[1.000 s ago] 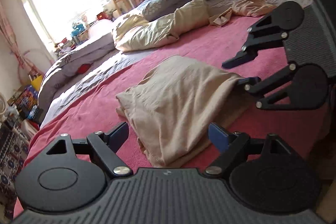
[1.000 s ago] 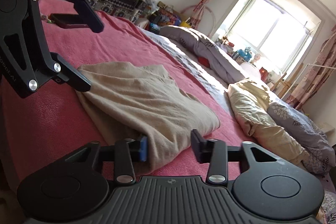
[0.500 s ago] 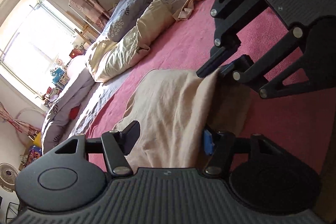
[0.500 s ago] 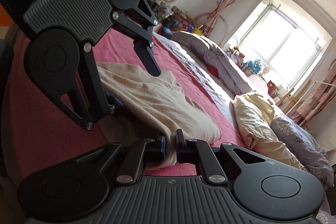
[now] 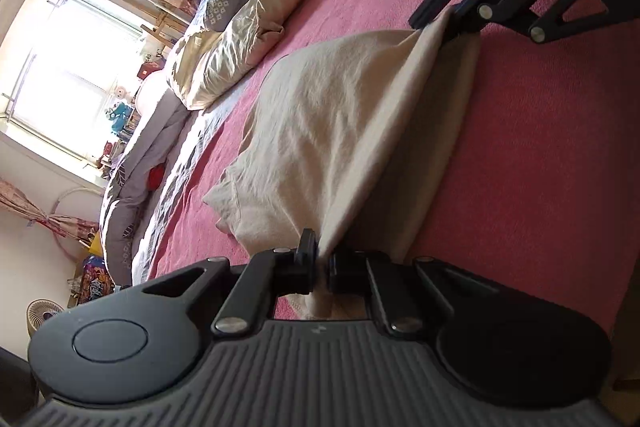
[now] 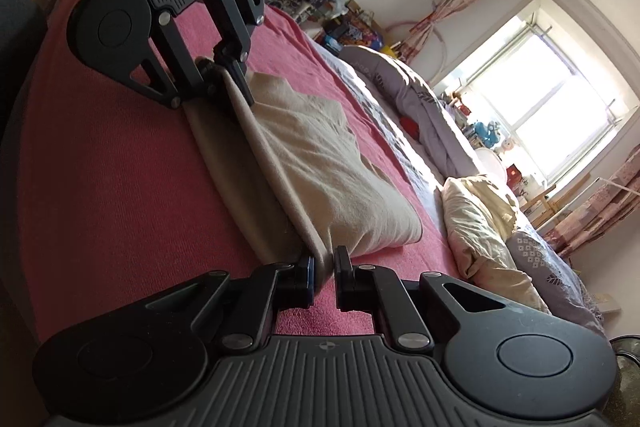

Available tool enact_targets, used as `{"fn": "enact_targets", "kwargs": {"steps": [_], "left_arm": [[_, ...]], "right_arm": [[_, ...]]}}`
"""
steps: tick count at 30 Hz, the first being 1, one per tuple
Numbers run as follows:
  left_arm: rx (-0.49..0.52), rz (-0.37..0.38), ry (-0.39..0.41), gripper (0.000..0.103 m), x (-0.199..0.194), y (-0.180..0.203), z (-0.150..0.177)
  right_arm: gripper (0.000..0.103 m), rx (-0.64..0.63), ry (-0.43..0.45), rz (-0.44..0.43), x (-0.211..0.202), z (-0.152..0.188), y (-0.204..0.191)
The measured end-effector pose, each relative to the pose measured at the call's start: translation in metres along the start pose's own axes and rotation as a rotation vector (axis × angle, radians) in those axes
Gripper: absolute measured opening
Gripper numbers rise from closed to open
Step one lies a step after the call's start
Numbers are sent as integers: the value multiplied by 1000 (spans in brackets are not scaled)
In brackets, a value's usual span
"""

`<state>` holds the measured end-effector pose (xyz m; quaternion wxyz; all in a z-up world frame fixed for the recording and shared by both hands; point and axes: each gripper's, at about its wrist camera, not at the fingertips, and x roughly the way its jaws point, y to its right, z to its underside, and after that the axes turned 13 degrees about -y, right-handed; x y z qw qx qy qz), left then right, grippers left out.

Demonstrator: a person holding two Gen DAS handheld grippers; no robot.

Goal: Fold clothes

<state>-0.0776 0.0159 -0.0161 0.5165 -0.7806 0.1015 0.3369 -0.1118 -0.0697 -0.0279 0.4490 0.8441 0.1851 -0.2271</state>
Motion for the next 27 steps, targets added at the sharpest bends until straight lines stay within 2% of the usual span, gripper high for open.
{"fn": "enact_targets", "kwargs": {"steps": [10, 15, 17, 19, 22, 23, 25, 26, 27], "left_arm": [[1, -40, 7, 9, -14, 0, 4], [23, -17, -43, 13, -12, 1, 18], [19, -17, -82, 8, -7, 3, 27], [-16, -7, -117, 7, -3, 0, 38], [-81, 12, -129, 8, -8, -12, 48], [-121, 21, -126, 20, -11, -21, 49], [-248, 28, -108, 20, -16, -47, 49], [-325, 28, -91, 20, -18, -60, 46], [-433, 48, -57, 19, -21, -78, 42]], "right_arm": [[10, 60, -7, -19, 2, 1, -1], [10, 69, -19, -31, 5, 2, 0], [10, 76, -21, -35, 5, 3, 0], [10, 90, -21, -47, 4, 3, 1], [13, 119, -18, -91, 2, 4, 7], [14, 132, -19, -116, 0, 5, 11], [17, 172, -21, -195, -4, 6, 23], [22, 195, -26, -242, -5, 8, 30], [26, 217, -37, -301, -4, 9, 38]]}}
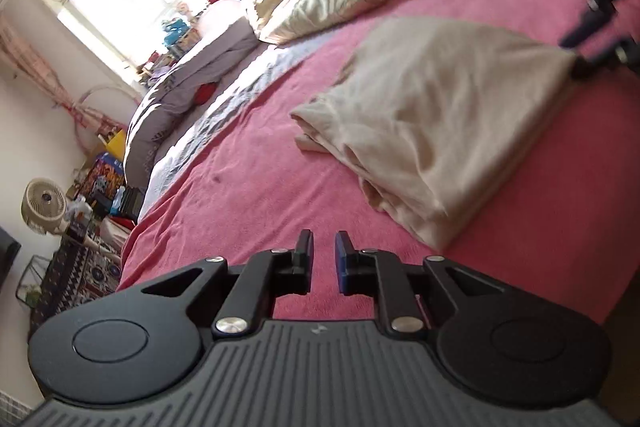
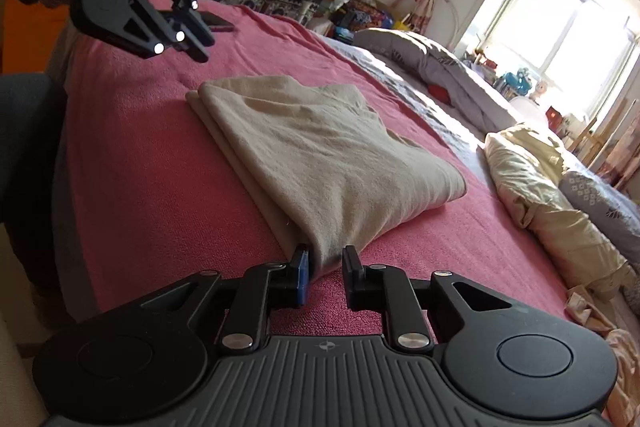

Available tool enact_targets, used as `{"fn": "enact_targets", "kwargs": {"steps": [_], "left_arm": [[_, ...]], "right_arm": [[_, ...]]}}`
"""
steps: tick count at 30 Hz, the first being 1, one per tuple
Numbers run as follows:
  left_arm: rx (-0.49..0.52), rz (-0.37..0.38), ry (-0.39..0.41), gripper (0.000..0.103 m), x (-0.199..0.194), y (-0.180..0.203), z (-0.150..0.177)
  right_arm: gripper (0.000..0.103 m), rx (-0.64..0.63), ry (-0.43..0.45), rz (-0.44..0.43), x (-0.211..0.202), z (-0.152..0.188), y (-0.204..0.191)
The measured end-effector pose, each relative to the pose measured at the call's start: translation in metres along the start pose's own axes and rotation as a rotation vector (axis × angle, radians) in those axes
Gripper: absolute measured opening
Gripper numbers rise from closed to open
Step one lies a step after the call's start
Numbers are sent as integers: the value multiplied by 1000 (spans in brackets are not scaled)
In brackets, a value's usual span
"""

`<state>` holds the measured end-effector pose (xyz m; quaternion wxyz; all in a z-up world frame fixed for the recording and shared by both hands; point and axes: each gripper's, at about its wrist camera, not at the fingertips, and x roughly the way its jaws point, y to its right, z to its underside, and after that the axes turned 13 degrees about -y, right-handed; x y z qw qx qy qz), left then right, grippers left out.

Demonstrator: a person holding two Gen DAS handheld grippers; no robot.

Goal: Fold clothes

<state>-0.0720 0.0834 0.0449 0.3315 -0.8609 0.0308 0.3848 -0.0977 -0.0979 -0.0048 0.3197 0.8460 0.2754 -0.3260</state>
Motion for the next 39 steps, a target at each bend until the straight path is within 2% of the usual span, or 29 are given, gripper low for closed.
{"fn": "enact_targets", "kwargs": {"steps": [1, 2, 3, 4, 5, 7, 8, 10, 13, 16, 18, 20, 24, 27, 29, 32, 34, 36, 37, 38, 39], "left_arm": [[-129, 86, 48, 19, -4, -15, -13], [-256, 171, 95, 21, -8, -30, -26], [-352, 259, 132, 26, -6, -38, -37], [-391, 311, 155, 34, 0, -35, -48], [-427, 358, 176, 36, 6, -32, -59], [-382, 303, 145, 36, 25, -7, -74], [-353, 260, 97, 37, 37, 6, -76], [-339, 217, 11, 40, 62, 25, -62], [-365, 174, 120, 40, 57, 39, -15], [-376, 101, 149, 40, 41, 56, 8], [-444, 116, 152, 41, 38, 55, 14], [-502, 157, 153, 43, 39, 47, 19], [-528, 192, 183, 45, 39, 42, 29], [-561, 215, 223, 46, 40, 41, 39], [-580, 222, 251, 46, 42, 41, 45], [-575, 215, 275, 46, 41, 44, 49], [-580, 224, 284, 46, 41, 44, 51], [-591, 248, 295, 46, 41, 41, 54], [-596, 259, 299, 46, 41, 40, 55], [-599, 268, 301, 46, 41, 39, 56], [-599, 277, 304, 47, 42, 38, 58]], "right_arm": [[42, 16, -15, -45, -1, 0, 7], [50, 29, -29, -73, -2, 0, 12], [50, 43, -44, -99, -4, 0, 16], [50, 58, -60, -123, -7, -1, 20], [51, 75, -75, -146, -10, -2, 24], [54, 114, -83, -178, -19, -3, 33], [58, 143, -76, -187, -25, -4, 40], [62, 223, -41, -195, -36, -6, 57], [64, 366, 36, -201, -31, -24, 93], [63, 457, 90, -215, -5, -55, 121], [62, 489, 101, -233, 23, -79, 132], [62, 505, 55, -256, 53, -96, 137], [65, 499, -92, -298, 108, -86, 128], [66, 479, -149, -290, 104, -92, 128], [69, 479, -142, -280, 94, -104, 132], [74, 430, -91, -290, 90, -139, 133], [74, 350, -114, -309, 106, -175, 120], [65, 293, -210, -363, 137, -199, 99], [52, 267, -247, -381, 151, -207, 89], [62, 243, -267, -386, 164, -210, 77], [77, 219, -287, -391, 177, -212, 66]]}}
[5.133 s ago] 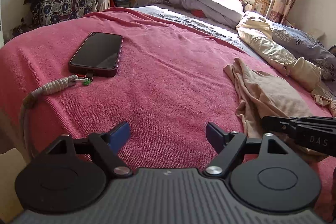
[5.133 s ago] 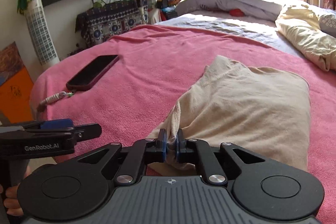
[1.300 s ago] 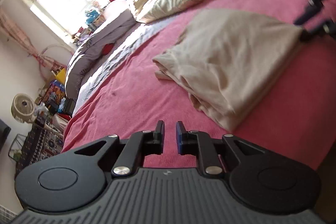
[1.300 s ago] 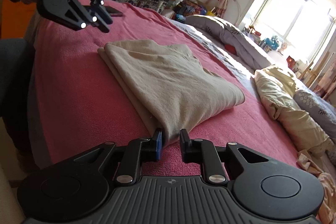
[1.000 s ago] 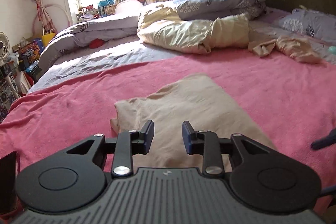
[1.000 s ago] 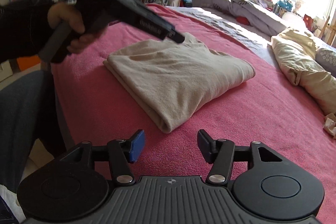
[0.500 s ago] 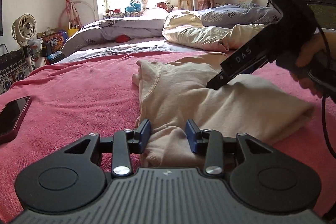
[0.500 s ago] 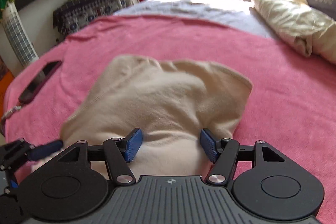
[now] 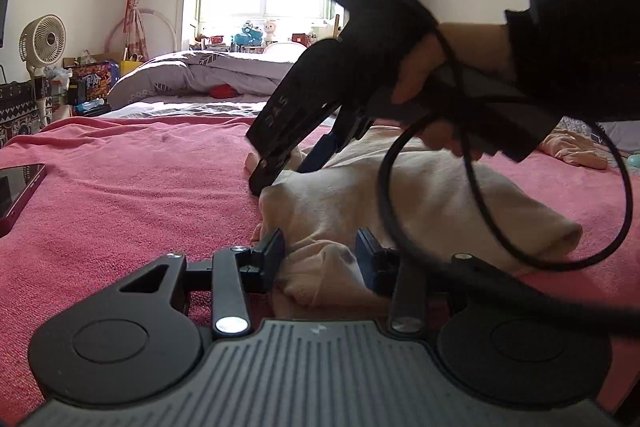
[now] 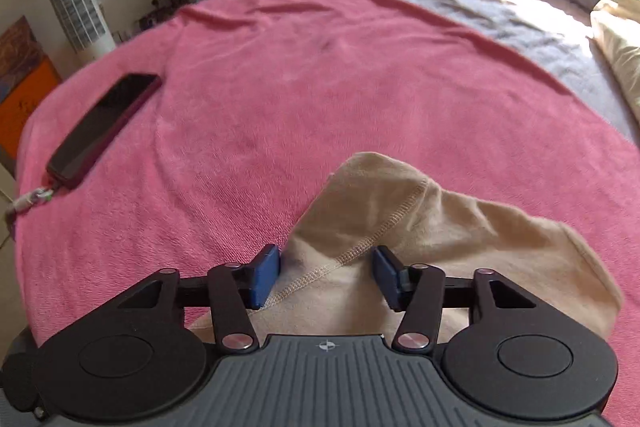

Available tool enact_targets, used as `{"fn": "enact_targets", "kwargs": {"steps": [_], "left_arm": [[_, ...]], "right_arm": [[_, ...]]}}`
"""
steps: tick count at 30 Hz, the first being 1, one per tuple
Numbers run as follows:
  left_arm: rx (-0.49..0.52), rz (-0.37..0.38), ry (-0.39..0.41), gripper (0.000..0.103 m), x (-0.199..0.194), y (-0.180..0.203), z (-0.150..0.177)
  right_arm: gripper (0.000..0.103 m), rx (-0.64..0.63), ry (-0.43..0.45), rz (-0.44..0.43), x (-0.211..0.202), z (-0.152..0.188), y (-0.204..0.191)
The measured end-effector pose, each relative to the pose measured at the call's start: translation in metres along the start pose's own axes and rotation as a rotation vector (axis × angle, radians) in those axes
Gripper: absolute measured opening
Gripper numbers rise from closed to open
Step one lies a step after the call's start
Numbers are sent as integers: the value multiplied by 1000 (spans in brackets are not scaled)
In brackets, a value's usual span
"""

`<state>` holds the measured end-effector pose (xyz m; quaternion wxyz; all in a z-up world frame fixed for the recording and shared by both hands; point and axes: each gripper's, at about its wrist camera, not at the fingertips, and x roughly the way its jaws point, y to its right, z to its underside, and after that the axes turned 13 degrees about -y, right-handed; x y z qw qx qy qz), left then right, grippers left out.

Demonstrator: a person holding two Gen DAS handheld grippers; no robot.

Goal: Fold clothes

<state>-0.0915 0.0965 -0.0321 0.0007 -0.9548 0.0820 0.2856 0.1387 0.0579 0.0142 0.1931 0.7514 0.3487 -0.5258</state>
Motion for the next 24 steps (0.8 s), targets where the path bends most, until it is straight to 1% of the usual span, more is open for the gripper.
{"fn": "enact_targets", "kwargs": {"steps": [1, 2, 3, 6, 8, 11, 13, 15, 17, 18, 19, 21, 22, 23, 24], "left_arm": [[-2, 9, 1, 47, 0, -2, 0], [-4, 17, 1, 48, -1, -3, 1], [-6, 25, 1, 48, -2, -5, 1], [-10, 32, 3, 49, -3, -5, 3], [-7, 28, 7, 50, -4, -4, 4], [-5, 25, 12, 53, -4, -1, 5], [-4, 20, 13, 54, -5, 1, 6], [-4, 11, 14, 54, -5, 3, 7], [-9, 1, 6, 55, -6, 6, 5], [-16, -11, -7, 56, -7, 7, 3], [-26, -31, -36, 57, -7, 10, -5], [-35, -66, -98, 69, -10, 16, -22], [-29, -70, -103, 82, -16, 20, -30], [-24, -74, -108, 84, -22, 25, -37], [-18, -77, -114, 84, -28, 29, -45]], "right_arm": [[103, -30, -24, 14, 12, -4, -8], [103, -69, -39, 52, 16, -6, -19], [103, -80, -46, 80, 15, -6, -25], [102, -23, -53, 59, -2, -5, -18], [102, 28, -10, 43, -27, 6, -10], [103, 84, 99, 39, -77, 36, 4], [103, 121, 156, 77, -111, 65, 19], [103, 164, 193, 143, -135, 99, 38], [103, 234, 194, 229, -146, 137, 63], [103, 278, 182, 265, -146, 157, 76], [103, 335, 161, 299, -143, 177, 91], [103, 464, 105, 348, -132, 216, 123], [103, 529, 80, 360, -124, 233, 137], [103, 601, 53, 365, -113, 252, 150], [103, 653, 48, 350, -105, 268, 160]]}}
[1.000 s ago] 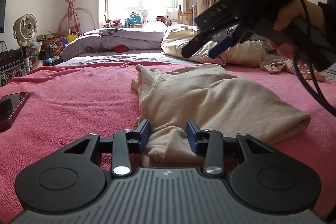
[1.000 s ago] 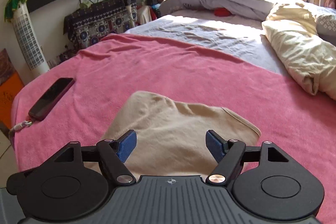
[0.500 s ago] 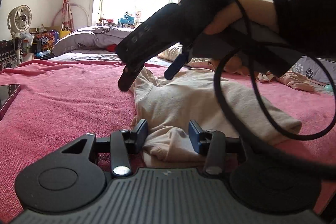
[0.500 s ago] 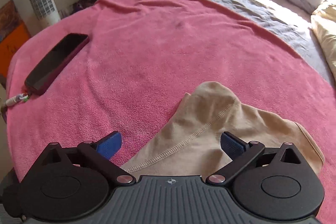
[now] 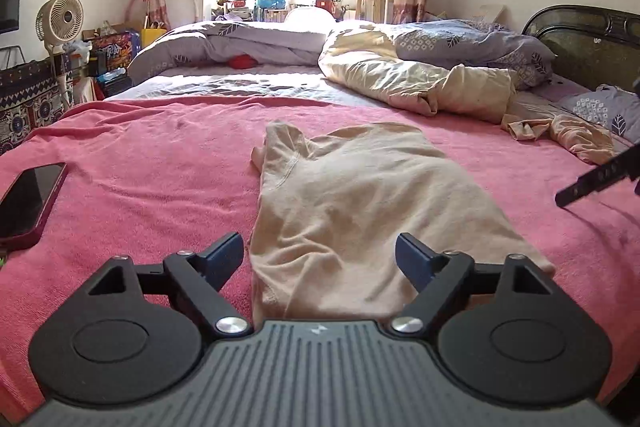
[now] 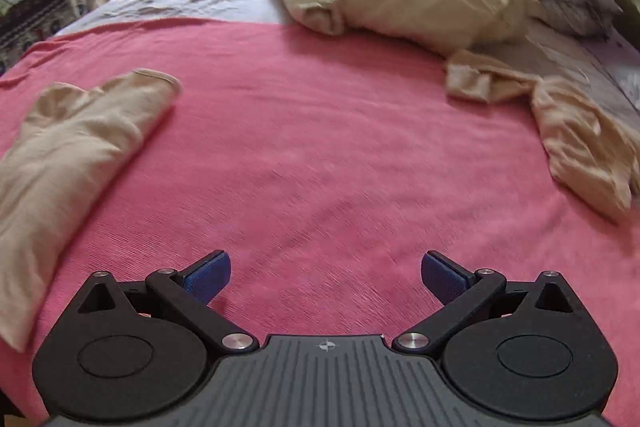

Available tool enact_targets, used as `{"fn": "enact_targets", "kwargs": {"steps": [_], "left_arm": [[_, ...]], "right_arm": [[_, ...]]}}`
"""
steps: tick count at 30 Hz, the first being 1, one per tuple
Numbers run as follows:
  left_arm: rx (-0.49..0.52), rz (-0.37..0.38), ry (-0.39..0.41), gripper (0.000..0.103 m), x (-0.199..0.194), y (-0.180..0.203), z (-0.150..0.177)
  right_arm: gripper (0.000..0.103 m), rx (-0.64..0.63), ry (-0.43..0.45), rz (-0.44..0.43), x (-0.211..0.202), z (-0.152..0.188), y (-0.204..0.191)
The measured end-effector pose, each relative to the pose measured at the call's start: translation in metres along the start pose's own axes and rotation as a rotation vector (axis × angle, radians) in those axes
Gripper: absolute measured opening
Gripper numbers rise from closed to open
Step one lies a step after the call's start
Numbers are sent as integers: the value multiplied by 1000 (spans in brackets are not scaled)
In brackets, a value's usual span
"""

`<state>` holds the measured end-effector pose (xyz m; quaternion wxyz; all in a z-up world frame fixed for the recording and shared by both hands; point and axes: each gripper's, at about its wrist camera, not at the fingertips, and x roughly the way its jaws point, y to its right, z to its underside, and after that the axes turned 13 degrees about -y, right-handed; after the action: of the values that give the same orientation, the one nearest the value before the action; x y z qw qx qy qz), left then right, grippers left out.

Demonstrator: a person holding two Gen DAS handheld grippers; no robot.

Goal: Fold clothes

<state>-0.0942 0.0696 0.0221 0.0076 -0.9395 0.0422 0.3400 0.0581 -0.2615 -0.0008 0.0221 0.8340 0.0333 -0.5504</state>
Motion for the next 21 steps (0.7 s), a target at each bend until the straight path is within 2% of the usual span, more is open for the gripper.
{"fn": "enact_targets", "kwargs": {"steps": [1, 2, 3, 4, 5, 8, 11, 14, 17, 20, 21], "left_arm": [[6, -4, -5, 84, -7, 4, -7], [41, -18, 3, 88, -12, 13, -16], [74, -32, 10, 90, -18, 21, -25], [79, -62, 1, 101, -18, 30, -35], [82, -90, -9, 103, -18, 39, -45], [16, -98, -100, 103, 0, 59, -73], [-25, -123, -232, 103, 28, 75, -86], [-43, -173, -370, 103, 57, 87, -81], [-87, -190, -501, 103, 80, 90, -59], [-151, -189, -451, 103, 70, 88, -46], [-149, -200, -464, 103, 67, 90, -46]], "right_arm": [[103, 37, 59, -58, 4, 13, 14], [103, 60, 172, -119, 4, 30, 27], [103, 53, 233, -131, 6, 43, 32], [103, 25, 269, -124, 8, 50, 31], [103, 5, 290, -107, 7, 55, 28], [103, -12, 290, -82, 9, 55, 21], [103, -4, 307, -91, 8, 59, 22], [103, 5, 327, -106, 8, 62, 27], [103, 14, 338, -120, 7, 64, 35], [103, 24, 348, -135, 7, 66, 39], [103, 28, 351, -140, 7, 66, 40]]}}
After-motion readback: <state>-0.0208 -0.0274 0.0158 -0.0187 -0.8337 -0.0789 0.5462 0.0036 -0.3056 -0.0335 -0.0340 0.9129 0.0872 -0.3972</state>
